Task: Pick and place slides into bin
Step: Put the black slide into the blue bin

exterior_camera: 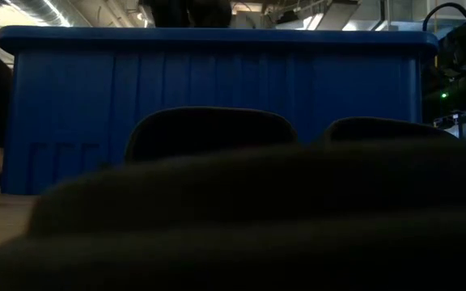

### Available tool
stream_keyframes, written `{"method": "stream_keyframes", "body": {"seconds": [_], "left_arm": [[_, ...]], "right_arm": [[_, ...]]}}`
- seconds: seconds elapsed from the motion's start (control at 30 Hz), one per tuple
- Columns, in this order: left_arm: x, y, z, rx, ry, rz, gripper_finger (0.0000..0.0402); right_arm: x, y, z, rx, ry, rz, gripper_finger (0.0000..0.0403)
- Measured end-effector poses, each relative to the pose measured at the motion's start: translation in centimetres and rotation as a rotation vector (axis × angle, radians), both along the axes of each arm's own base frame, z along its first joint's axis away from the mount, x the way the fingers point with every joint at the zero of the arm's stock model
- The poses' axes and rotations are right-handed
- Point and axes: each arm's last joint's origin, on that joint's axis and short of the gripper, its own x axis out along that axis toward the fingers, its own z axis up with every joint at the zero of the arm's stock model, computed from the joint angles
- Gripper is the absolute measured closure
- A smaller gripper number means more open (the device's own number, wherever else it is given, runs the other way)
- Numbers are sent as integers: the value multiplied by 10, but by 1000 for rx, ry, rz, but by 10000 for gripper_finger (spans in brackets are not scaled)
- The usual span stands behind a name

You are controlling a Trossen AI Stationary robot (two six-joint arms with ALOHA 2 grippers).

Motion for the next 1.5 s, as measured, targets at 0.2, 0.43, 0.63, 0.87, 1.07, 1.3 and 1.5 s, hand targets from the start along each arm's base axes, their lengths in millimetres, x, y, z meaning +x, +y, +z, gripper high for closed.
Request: {"method": "stream_keyframes", "body": {"seconds": [0.2,0.43,0.63,0.87,1.07,1.3,1.5], "left_arm": [[-19,-30,63,3,-408,-67,153],[-41,-78,89,56,-783,-220,153],[-60,-111,66,14,-984,-340,153],[-85,-130,35,19,-1115,-450,153],[-99,-135,16,-18,-1089,-475,153],[-101,-142,15,-36,-1085,-501,153],[-104,-152,14,-63,-1074,-548,153]], "right_arm": [[0,0,1,-8,-1,0,109],[1,0,15,-115,-84,0,109],[-1,0,36,-243,-79,-2,109],[-11,8,104,-342,-249,14,109],[-12,29,159,-355,-367,565,109],[26,35,193,-113,-323,971,109],[91,57,203,134,-283,1209,109]]}}
